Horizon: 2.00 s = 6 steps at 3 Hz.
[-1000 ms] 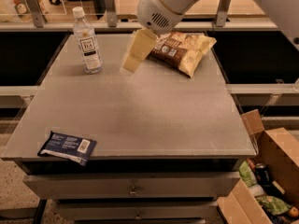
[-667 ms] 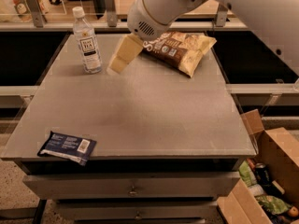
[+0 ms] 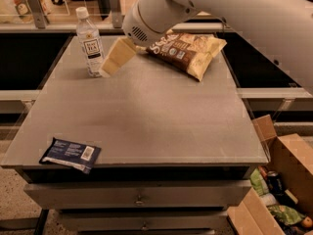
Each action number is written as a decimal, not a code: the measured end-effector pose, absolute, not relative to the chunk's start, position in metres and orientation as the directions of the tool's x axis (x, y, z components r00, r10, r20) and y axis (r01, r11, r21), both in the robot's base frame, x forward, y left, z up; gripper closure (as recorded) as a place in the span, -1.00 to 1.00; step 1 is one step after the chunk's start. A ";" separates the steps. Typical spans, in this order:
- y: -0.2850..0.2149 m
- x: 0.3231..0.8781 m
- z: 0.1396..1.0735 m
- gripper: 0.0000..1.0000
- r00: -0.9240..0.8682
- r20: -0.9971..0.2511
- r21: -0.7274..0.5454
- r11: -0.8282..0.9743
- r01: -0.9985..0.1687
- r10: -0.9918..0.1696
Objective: Pick blue plastic bottle
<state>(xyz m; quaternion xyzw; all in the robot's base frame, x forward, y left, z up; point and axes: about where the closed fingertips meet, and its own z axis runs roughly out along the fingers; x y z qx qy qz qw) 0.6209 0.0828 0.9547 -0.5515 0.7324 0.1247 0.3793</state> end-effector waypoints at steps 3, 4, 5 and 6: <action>0.153 0.655 0.937 -1.00 -0.021 -0.844 -0.208 0.363 -0.908 -0.536; 0.178 0.677 0.934 -1.00 -0.005 -0.892 -0.179 0.364 -0.914 -0.451; 0.199 0.700 0.932 -1.00 0.016 -0.923 -0.167 0.362 -0.917 -0.385; 0.215 0.724 0.929 -0.65 0.030 -0.947 -0.152 0.364 -0.919 -0.319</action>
Offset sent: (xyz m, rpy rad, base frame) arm 0.0395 0.0734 -0.0204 0.2737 -0.0745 0.0479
